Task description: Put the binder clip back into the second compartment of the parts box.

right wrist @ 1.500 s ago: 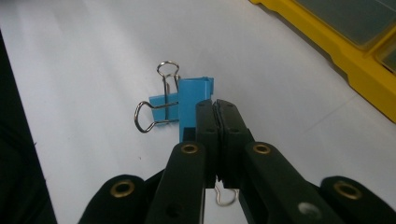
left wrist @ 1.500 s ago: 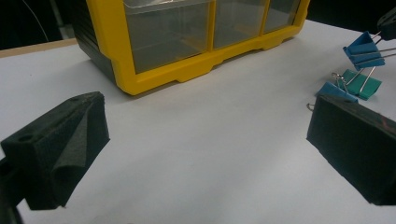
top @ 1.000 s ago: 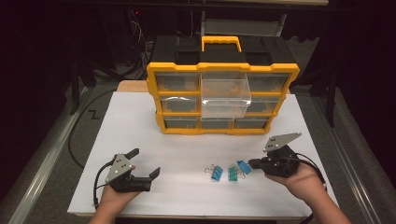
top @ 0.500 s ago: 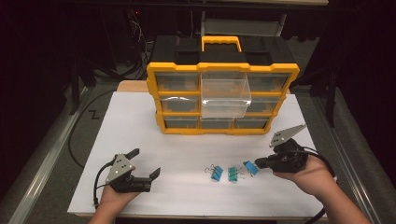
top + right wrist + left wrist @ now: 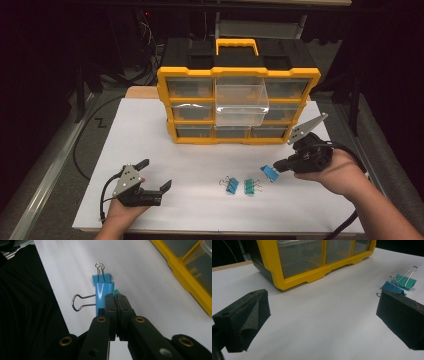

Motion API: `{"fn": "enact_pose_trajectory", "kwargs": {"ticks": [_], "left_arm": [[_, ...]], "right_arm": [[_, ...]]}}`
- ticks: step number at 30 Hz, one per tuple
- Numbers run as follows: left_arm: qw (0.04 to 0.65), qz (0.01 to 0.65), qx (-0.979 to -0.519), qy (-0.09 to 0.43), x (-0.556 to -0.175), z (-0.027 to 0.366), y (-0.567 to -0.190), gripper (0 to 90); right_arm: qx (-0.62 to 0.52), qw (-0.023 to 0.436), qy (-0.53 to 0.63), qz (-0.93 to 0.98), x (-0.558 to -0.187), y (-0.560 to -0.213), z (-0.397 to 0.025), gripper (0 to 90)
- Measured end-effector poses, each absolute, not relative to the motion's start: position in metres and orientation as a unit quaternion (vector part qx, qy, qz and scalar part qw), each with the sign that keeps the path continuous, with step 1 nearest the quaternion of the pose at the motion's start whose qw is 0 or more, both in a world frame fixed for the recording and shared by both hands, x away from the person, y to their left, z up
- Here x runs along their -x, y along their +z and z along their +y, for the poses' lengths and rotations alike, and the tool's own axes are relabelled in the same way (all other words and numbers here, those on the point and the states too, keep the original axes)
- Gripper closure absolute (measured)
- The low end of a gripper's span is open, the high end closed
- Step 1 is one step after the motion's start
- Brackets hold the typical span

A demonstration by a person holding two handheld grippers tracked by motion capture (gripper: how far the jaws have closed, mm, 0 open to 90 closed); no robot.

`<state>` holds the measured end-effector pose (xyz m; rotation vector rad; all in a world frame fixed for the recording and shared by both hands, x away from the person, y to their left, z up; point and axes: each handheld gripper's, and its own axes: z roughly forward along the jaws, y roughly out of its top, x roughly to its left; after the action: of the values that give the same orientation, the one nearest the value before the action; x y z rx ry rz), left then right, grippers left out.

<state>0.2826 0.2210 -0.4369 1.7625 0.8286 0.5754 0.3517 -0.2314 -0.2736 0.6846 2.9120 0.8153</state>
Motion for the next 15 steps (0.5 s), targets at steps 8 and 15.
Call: {"fn": "enact_pose_trajectory", "kwargs": {"ticks": [8, 15], "left_arm": [[0.526, 0.346, -0.738, 0.242, -0.283, 0.222, -0.437, 0.2], [0.527, 0.348, -0.736, 0.243, -0.283, 0.222, -0.437, 0.2]], "right_arm": [[-0.208, 0.018, 0.253, 0.945, -0.356, -0.246, -0.225, 90.0], [-0.200, 0.014, 0.244, 0.949, -0.359, -0.229, -0.219, 90.0]]}}
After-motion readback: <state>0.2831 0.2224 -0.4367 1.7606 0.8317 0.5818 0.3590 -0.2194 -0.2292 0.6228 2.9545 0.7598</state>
